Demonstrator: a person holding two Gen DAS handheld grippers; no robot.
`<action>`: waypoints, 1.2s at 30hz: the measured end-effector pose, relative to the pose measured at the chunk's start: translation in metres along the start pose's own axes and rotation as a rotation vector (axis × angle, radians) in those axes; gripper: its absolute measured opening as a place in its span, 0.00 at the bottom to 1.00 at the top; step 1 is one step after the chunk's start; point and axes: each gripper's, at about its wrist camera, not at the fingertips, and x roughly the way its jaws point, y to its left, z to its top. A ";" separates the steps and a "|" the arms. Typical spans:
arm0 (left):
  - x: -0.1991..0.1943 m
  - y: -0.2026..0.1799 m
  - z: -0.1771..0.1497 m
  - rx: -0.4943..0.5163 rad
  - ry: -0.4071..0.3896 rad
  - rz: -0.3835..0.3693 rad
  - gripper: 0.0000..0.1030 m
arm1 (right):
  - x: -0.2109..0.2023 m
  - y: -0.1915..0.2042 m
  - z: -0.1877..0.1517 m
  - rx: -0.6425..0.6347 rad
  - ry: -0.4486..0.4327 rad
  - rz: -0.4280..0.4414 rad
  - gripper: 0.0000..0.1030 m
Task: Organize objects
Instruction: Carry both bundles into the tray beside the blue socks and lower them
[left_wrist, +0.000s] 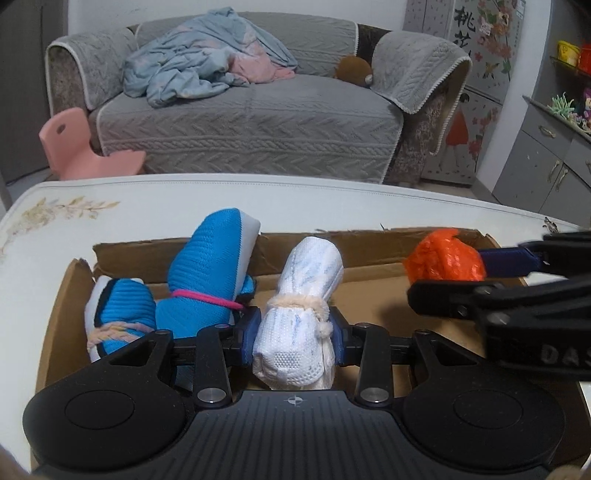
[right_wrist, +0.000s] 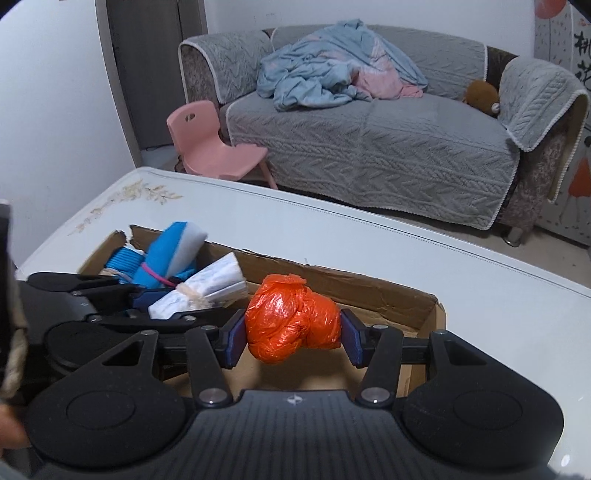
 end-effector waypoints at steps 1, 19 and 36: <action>0.000 0.001 -0.001 -0.004 0.003 0.001 0.44 | 0.002 -0.001 0.000 -0.008 0.002 0.011 0.47; -0.025 -0.011 -0.036 0.102 0.031 -0.054 0.48 | -0.017 0.006 -0.032 -0.024 -0.013 0.081 0.48; -0.026 -0.003 -0.023 -0.023 0.015 -0.042 0.48 | 0.002 0.002 -0.008 -0.035 0.025 0.121 0.48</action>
